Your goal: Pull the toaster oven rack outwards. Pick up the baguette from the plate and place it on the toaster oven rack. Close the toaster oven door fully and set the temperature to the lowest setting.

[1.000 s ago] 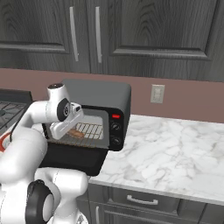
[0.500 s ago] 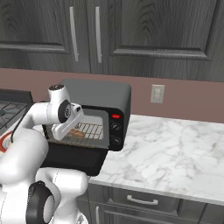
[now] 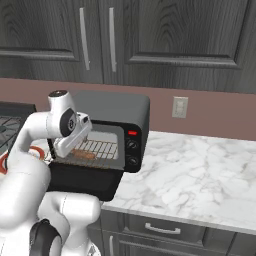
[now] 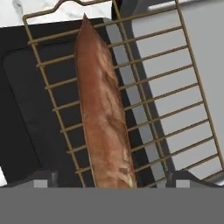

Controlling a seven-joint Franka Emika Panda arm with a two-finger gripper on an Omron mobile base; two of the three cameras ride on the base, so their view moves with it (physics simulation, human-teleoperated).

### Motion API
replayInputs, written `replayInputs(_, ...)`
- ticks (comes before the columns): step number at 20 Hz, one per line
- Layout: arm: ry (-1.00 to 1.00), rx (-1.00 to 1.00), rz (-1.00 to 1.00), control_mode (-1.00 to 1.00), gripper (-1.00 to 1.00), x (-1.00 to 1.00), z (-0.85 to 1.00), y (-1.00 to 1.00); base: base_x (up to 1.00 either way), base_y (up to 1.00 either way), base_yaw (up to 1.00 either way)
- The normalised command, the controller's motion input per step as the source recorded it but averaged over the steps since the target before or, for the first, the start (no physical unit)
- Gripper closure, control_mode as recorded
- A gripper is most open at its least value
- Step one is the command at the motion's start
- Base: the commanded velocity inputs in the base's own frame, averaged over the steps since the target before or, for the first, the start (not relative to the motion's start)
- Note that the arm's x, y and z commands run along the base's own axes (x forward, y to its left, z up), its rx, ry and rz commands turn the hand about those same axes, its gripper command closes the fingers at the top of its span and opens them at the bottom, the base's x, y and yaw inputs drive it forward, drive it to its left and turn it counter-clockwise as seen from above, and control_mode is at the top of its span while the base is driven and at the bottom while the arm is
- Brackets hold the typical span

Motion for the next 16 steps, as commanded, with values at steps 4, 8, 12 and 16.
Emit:
replayInputs(4, -0.01, 0.00, 0.00, -1.00, -1.00, -0.74, 0.76, 0.03, 0.00, 0.00, 0.00)
replayInputs(8, 0.09, 0.02, -0.01, -1.00, -1.00, -0.67, 0.23, 0.03, 0.00, 0.00, 0.00)
replayInputs(12, 0.18, 0.10, -0.12, -1.00, -1.00, -0.61, 0.00, 0.01, 0.00, 0.00, 0.00)
replayInputs(16, 0.09, 0.18, -0.27, -1.00, -1.00, -0.59, 0.00, 0.00, 0.00, 0.00, 0.00)
